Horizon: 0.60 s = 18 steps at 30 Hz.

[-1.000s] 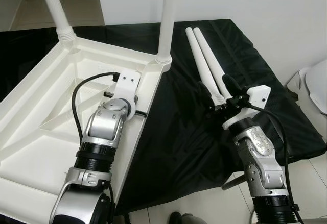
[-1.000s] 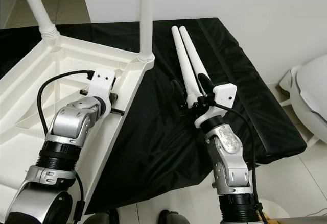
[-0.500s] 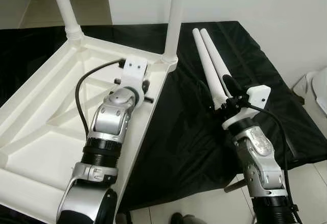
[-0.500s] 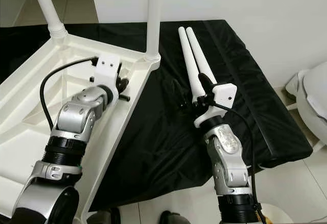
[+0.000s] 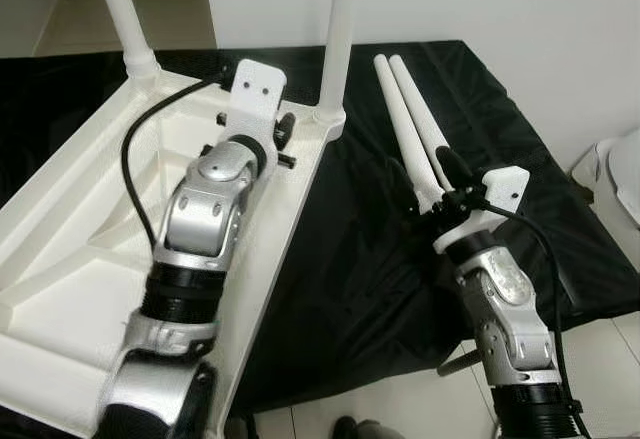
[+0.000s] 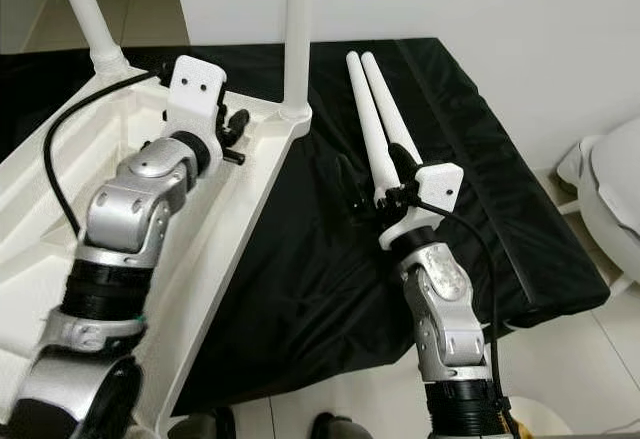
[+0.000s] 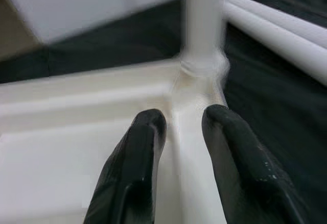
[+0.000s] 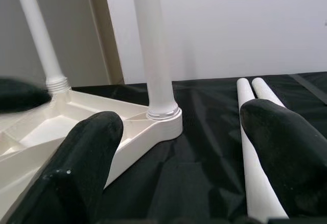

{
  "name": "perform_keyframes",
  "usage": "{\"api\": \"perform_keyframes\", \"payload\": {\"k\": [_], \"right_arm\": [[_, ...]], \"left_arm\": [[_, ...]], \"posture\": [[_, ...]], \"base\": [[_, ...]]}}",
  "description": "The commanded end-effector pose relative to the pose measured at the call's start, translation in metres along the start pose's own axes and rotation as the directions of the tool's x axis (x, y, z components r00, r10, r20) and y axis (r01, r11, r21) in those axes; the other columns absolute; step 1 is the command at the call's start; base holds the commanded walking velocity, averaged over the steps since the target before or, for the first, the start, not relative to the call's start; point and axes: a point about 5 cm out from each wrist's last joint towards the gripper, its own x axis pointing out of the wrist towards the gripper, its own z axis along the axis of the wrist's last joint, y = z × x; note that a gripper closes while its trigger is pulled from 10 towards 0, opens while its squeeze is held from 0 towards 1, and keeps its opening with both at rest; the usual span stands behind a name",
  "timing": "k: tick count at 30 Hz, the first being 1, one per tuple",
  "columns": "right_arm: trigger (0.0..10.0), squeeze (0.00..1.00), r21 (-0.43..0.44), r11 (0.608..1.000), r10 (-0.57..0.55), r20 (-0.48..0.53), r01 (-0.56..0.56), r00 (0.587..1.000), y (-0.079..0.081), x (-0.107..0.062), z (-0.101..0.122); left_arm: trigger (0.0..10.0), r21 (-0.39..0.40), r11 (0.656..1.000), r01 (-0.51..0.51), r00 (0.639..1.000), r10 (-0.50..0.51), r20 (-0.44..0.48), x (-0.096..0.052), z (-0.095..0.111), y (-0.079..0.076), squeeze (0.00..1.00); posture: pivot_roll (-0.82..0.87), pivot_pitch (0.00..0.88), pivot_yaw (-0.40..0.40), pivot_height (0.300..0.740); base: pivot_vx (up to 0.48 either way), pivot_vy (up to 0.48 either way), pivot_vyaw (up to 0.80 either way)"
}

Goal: Building children table

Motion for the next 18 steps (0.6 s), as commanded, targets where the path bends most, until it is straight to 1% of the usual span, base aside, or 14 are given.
{"api": "perform_keyframes", "payload": {"k": [1,4,5,6,11,12,13,14,15,18], "right_arm": [[10.0,0.00,-0.008,1.000,-0.008,-0.015,0.008,1.000,-0.002,-0.001,-0.003],[10.0,0.00,-0.009,1.000,-0.008,-0.014,0.008,1.000,-0.003,-0.001,-0.002],[10.0,0.00,-0.012,1.000,-0.006,-0.012,0.006,1.000,-0.003,0.000,-0.002],[10.0,0.00,-0.013,1.000,-0.005,-0.011,0.004,1.000,-0.004,0.001,-0.002],[10.0,0.00,-0.014,1.000,0.003,-0.011,-0.003,1.000,-0.004,0.002,-0.003],[10.0,0.00,-0.015,1.000,0.008,-0.011,-0.008,1.000,-0.004,0.003,-0.003],[10.0,0.00,-0.015,1.000,0.008,-0.011,-0.008,1.000,-0.004,0.003,-0.003],[10.0,0.00,-0.015,1.000,0.012,-0.011,-0.012,1.000,-0.003,0.003,-0.003],[10.0,0.00,-0.015,1.000,0.012,-0.011,-0.012,1.000,-0.003,0.003,-0.003],[10.0,0.00,-0.020,1.000,0.021,-0.013,-0.021,1.000,-0.004,0.004,-0.002]], "left_arm": [[10.0,0.003,0.991,0.133,0.990,-0.132,-0.056,-0.005,-0.008,-0.014,0.00],[10.0,0.017,0.988,0.155,0.985,-0.153,-0.083,-0.009,-0.013,-0.015,0.00],[10.0,0.029,0.988,0.154,0.977,-0.148,-0.153,-0.015,-0.024,-0.013,1.00],[10.0,0.032,0.988,0.153,0.974,-0.145,-0.172,-0.017,-0.027,-0.012,1.00],[10.0,0.035,0.987,0.158,0.968,-0.148,-0.201,-0.020,-0.031,-0.013,1.00],[10.0,0.034,0.985,0.169,0.964,-0.158,-0.212,-0.023,-0.031,-0.014,0.48],[10.0,0.034,0.985,0.169,0.964,-0.158,-0.212,-0.023,-0.031,-0.014,0.48],[10.0,0.038,0.984,0.176,0.961,-0.163,-0.221,-0.025,-0.032,-0.015,0.00],[10.0,0.038,0.984,0.176,0.961,-0.163,-0.221,-0.025,-0.032,-0.015,0.00],[10.0,0.056,0.977,0.205,0.951,-0.186,-0.246,-0.032,-0.033,-0.016,0.00]], "posture": [[-0.03,0.141,-0.008,0.740],[-0.03,0.140,-0.008,0.740],[-0.03,0.138,-0.009,0.740],[-0.03,0.138,-0.009,0.740],[-0.01,0.127,-0.018,0.740],[-0.01,0.127,-0.021,0.740],[-0.01,0.127,-0.021,0.740],[-0.01,0.125,-0.022,0.740],[-0.01,0.125,-0.022,0.740],[-0.01,0.121,-0.025,0.740]], "base": [[0.000,0.000,0.00],[0.000,0.000,0.00],[0.000,0.000,0.00],[0.000,0.000,0.00],[0.000,0.000,0.00],[0.000,0.000,0.00],[0.000,0.000,0.00],[0.000,0.000,0.00],[0.000,0.000,0.00],[0.000,0.000,0.00]]}}
